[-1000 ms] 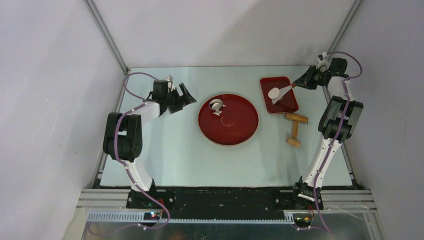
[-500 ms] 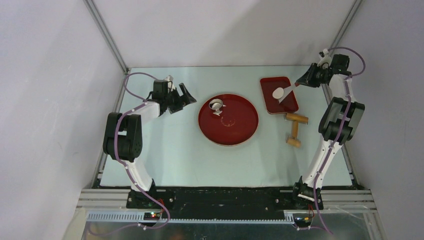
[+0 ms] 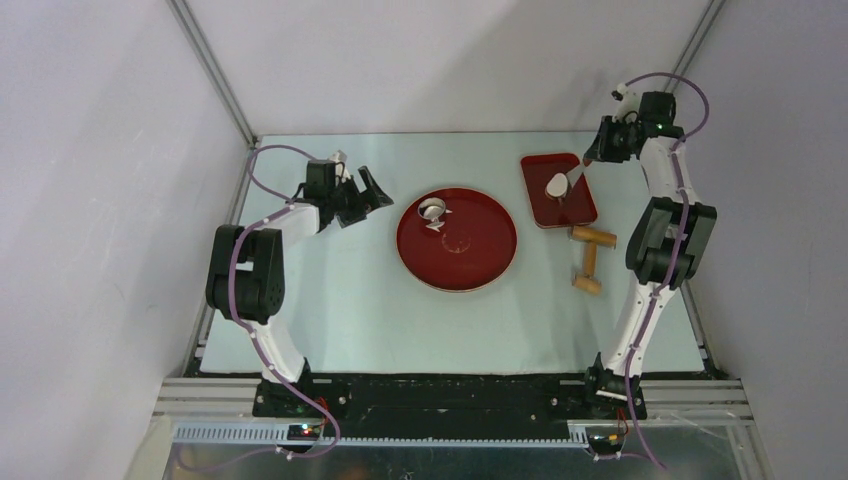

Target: Roll out the dumpling wrappers from the dough

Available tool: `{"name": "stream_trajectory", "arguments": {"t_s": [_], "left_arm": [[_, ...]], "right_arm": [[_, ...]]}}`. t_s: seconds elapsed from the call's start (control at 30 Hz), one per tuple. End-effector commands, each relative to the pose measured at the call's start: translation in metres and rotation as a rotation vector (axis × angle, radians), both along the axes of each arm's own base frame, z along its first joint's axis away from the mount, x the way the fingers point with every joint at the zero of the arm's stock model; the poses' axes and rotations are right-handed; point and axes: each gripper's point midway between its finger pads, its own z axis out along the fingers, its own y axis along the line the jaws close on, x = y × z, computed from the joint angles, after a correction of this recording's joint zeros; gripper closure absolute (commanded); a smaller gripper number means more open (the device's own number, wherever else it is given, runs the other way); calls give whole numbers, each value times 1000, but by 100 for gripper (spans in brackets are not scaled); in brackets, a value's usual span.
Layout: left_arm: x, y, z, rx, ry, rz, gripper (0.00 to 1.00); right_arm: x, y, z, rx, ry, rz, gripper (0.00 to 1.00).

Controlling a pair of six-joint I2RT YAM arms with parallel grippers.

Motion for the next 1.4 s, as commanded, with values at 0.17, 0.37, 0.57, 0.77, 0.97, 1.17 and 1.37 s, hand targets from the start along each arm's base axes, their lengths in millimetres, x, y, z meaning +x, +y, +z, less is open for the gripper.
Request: {"name": "stream_trajectory", "arguments": {"t_s": [0.17,0.37,0.57,0.77,0.97,1.17,1.37], "left_arm": [[11,-1,34,-28,-89,-2,2],[11,-1,34,-30,-88,-1,2],[11,-2,33,-37,-84,-3,2],[11,-1,35,-34,-91,-1,2],[11,0,34,-37,-87,-2,2],[16,7,50,7,-155,-13,2],[7,38,113,296,-400,-147,2]], "right_arm": [[-6,-44,20,-353,-12,-97,100],[-10,-51,46,-412,-49,-124,100],[-11,-47,52,-417,-51,-114,100],[-12,-57,72,-451,-74,-178,100],[-23,-54,136,-460,-192,-204,100],[-56,-6,192,-260,-297,-55,100],[-136,105,175,-43,-305,389,100]]}}
